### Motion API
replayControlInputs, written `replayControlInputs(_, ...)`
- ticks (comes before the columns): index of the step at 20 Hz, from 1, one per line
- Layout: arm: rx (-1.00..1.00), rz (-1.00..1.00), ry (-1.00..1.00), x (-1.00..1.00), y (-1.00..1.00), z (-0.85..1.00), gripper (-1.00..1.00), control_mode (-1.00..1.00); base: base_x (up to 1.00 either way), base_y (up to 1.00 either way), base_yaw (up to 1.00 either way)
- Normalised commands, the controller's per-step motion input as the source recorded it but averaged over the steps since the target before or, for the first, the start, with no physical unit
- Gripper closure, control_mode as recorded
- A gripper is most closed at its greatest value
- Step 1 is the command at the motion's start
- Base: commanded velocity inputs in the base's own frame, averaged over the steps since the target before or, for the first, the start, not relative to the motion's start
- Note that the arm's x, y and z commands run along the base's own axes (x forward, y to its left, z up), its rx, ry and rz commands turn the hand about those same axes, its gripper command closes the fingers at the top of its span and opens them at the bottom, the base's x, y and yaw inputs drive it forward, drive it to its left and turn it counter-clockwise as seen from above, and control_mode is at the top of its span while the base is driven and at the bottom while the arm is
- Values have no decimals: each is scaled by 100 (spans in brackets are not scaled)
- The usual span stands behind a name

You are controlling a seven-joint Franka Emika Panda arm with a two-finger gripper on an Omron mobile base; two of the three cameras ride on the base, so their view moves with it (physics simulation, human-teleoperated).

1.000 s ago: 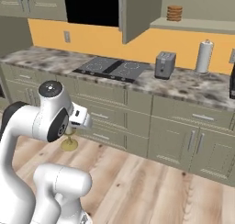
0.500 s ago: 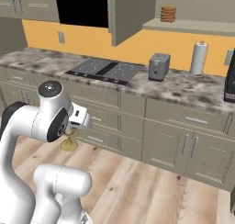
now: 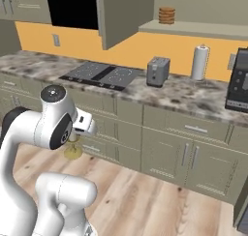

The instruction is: Pick the candle and candle from the dining table and place them in the open cabinet. Close the cabinet after placing the objects.

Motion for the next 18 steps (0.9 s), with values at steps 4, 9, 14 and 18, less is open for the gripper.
replayControlInputs(4,0,0,0,0,0,0,100,100,39,-37,0)
replayControlInputs(9,0,0,0,0,0,0,100,100,41,-57,-15)
replayControlInputs(14,0,0,0,0,0,0,100,100,48,-59,-27)
replayControlInputs(18,0,0,0,0,0,0,100,100,59,-15,-16)
